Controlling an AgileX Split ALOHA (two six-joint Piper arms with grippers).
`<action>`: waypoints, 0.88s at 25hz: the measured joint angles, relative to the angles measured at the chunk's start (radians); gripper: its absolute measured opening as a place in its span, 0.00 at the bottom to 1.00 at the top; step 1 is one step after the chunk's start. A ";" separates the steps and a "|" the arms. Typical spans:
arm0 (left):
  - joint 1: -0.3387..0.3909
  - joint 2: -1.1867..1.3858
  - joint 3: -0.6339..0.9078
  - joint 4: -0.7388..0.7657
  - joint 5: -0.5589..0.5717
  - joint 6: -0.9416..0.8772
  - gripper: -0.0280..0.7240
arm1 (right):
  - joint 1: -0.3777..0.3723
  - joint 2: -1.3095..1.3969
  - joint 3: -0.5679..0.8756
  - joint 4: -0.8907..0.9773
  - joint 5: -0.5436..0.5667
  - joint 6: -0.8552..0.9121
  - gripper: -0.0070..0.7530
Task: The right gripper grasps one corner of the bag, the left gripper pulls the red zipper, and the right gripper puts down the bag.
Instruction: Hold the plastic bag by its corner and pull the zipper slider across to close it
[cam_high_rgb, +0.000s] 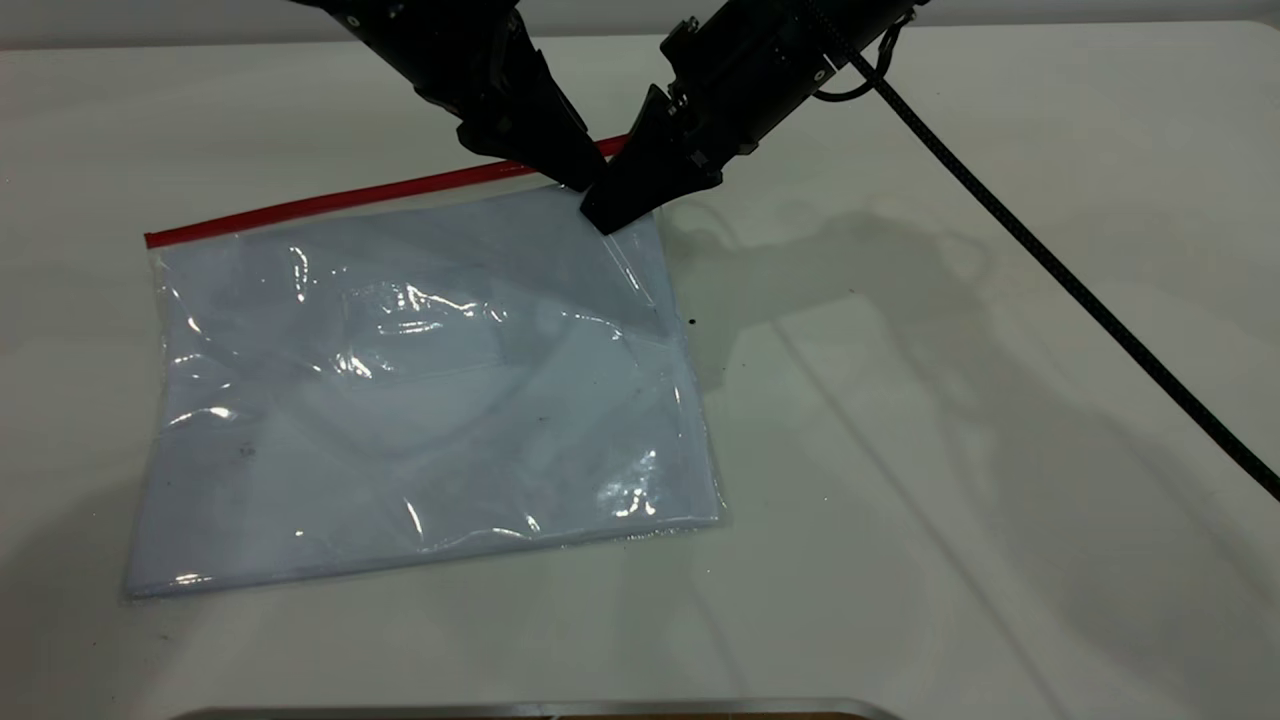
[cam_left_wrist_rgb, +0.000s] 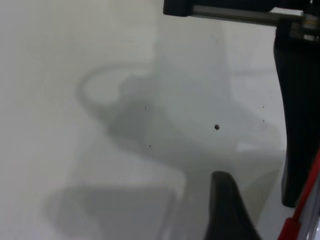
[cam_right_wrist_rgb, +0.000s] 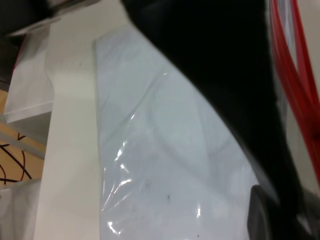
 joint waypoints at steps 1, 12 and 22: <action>0.000 0.000 0.000 0.000 0.000 0.000 0.65 | 0.000 0.000 -0.001 0.001 0.000 -0.001 0.05; -0.003 0.000 0.000 0.000 0.027 0.000 0.18 | -0.001 0.000 -0.001 0.003 -0.010 -0.001 0.05; -0.005 0.000 -0.007 0.009 0.026 -0.006 0.09 | -0.046 0.002 -0.001 0.023 0.026 0.015 0.05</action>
